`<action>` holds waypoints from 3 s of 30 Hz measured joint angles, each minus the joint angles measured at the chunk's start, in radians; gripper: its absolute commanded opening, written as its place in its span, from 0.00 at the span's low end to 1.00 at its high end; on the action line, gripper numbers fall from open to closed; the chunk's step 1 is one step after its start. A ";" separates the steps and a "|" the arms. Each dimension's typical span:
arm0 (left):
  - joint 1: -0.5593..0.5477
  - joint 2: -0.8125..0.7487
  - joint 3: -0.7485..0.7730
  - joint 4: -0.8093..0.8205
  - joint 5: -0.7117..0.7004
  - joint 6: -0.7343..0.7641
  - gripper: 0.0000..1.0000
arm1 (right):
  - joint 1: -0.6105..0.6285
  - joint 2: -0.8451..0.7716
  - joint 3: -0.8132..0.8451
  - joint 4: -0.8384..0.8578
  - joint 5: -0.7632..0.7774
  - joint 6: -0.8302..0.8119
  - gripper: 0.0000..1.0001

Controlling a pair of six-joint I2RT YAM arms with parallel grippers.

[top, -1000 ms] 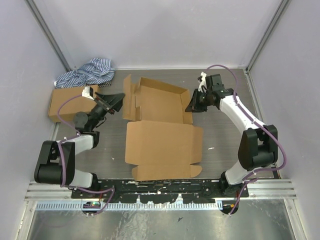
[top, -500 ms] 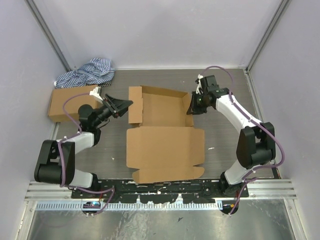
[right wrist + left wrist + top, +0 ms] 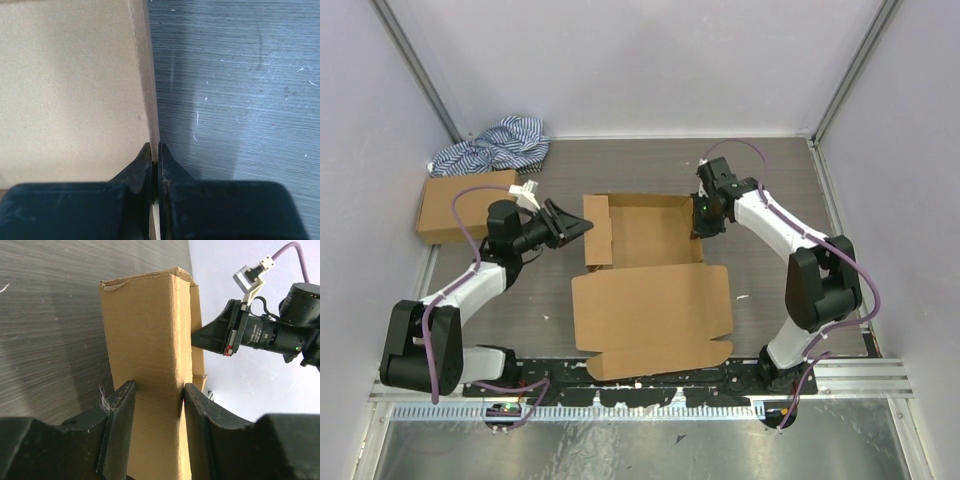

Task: Fold the paper box

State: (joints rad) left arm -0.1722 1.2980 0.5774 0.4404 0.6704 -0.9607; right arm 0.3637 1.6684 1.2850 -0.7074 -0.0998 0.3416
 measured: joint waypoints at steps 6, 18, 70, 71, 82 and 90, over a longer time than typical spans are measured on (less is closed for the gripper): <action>-0.002 0.000 -0.004 -0.035 -0.004 0.026 0.49 | 0.008 0.013 0.002 -0.009 0.020 0.000 0.01; -0.008 0.153 -0.020 -0.014 0.006 0.068 0.47 | 0.024 0.080 0.019 -0.027 0.115 0.002 0.01; -0.362 0.431 0.542 -1.051 -0.642 0.512 0.36 | 0.090 0.155 0.036 -0.021 0.201 0.029 0.01; -0.365 0.432 0.542 -1.055 -0.653 0.511 0.35 | 0.091 0.155 0.035 -0.019 0.199 0.029 0.01; -0.451 0.532 0.726 -1.217 -0.933 0.485 0.00 | 0.093 0.155 0.029 -0.003 0.181 0.075 0.01; -0.523 0.583 0.763 -1.276 -1.062 0.454 0.26 | 0.099 0.156 0.029 -0.020 0.193 0.095 0.01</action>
State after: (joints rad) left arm -0.6956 1.8805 1.3403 -0.8356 -0.3916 -0.5072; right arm 0.4625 1.8244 1.3140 -0.7277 0.0933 0.4366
